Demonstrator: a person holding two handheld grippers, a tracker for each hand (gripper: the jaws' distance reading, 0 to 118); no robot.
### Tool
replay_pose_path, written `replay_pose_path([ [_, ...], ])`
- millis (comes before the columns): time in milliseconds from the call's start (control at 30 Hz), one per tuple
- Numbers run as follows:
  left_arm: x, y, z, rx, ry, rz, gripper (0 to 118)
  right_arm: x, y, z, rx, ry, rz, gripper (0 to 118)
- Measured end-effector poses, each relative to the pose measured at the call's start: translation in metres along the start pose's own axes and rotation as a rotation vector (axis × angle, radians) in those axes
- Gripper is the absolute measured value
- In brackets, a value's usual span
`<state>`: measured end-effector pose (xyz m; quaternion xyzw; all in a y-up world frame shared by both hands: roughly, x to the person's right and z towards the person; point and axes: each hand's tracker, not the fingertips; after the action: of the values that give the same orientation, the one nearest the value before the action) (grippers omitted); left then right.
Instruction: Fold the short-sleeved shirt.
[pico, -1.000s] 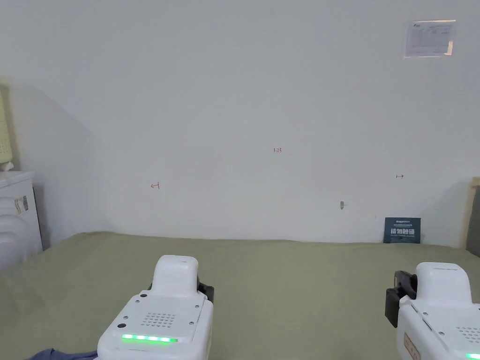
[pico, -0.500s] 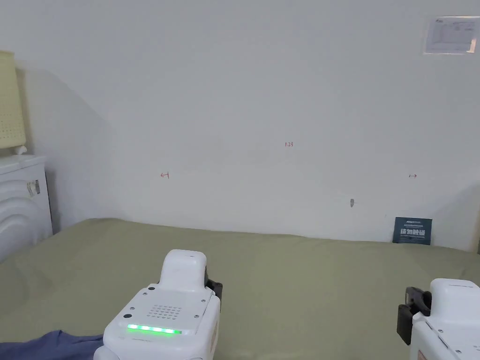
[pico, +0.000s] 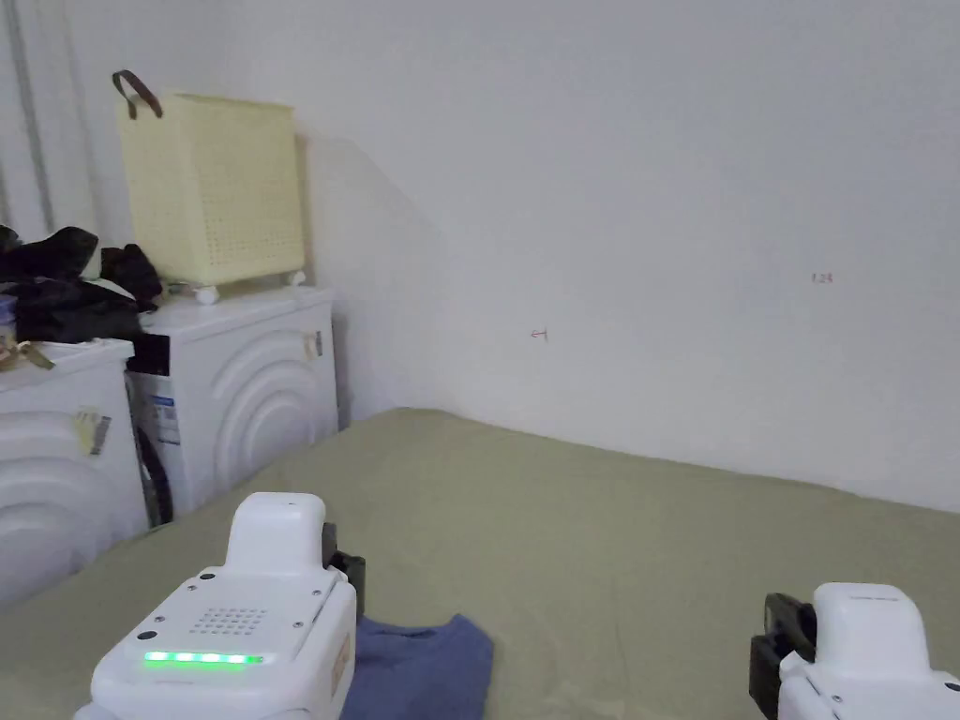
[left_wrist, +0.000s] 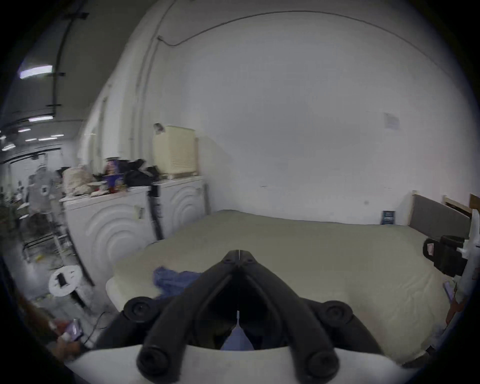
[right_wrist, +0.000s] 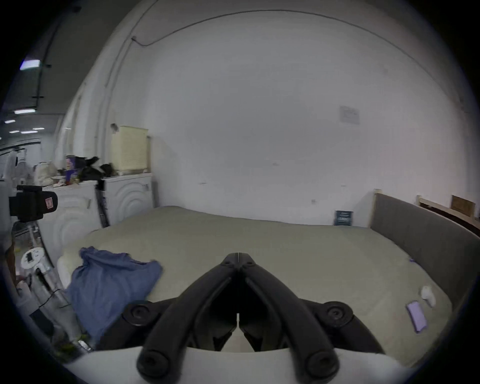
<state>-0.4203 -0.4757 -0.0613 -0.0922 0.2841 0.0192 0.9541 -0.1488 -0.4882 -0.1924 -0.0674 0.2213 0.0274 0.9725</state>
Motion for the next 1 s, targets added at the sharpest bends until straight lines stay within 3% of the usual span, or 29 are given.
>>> replay_pose_path([
  [167, -0.055, -0.009, 0.008, -0.029, 0.149, 0.003, 0, -0.043, 0.001, -0.02, -0.013, 0.119, -0.003, 0],
  [567, -0.069, -0.034, -0.018, -0.106, 0.144, 0.014, 0, -0.066, -0.013, -0.041, -0.046, 0.147, 0.02, 0],
  [1000, -0.045, -0.121, -0.184, -0.476, -0.003, 0.043, 0, -0.051, -0.079, -0.082, -0.224, 0.117, 0.02, 0],
])
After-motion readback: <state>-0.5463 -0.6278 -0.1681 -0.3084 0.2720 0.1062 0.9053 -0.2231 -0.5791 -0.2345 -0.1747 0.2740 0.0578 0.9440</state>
